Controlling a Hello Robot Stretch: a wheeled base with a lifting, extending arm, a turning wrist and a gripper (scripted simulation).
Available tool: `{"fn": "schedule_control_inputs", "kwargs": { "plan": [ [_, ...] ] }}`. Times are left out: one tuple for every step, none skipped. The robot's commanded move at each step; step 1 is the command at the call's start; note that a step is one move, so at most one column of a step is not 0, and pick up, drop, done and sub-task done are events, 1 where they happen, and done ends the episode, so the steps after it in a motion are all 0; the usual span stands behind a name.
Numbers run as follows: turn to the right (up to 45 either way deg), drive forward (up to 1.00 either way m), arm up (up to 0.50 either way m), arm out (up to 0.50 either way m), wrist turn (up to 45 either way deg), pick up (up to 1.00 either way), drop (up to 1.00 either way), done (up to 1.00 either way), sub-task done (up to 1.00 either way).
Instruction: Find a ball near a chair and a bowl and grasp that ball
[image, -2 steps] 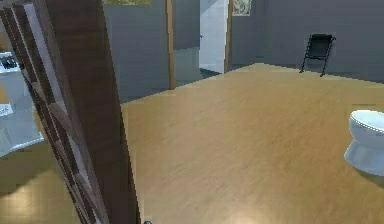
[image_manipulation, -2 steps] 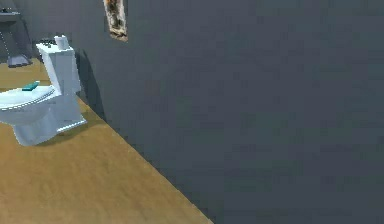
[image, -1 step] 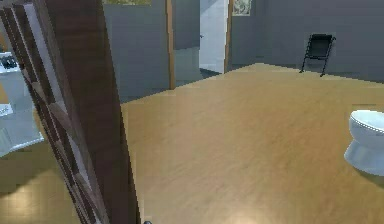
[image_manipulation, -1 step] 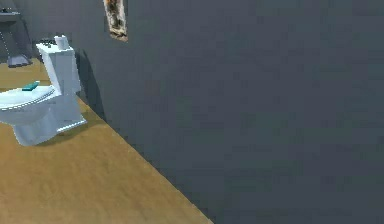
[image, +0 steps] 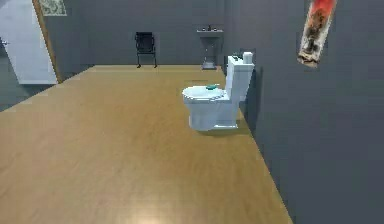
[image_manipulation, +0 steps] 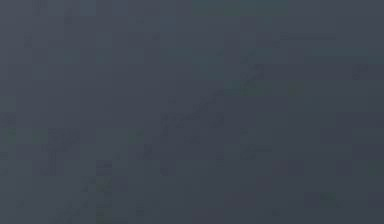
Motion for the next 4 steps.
{"fn": "schedule_control_inputs", "kwargs": {
  "plan": [
    [45.0, 0.0, 0.0, 0.0, 0.0, 0.0, 0.0, 0.0, 0.0],
    [45.0, 0.0, 0.0, 0.0, 0.0, 0.0, 0.0, 0.0, 0.0],
    [0.0, 0.1, 0.0, 0.0, 0.0, 0.0, 0.0, 0.0, 0.0],
    [-45.0, 0.0, 0.0, 0.0, 0.0, 0.0, 0.0, 0.0, 0.0]
  ]
}}
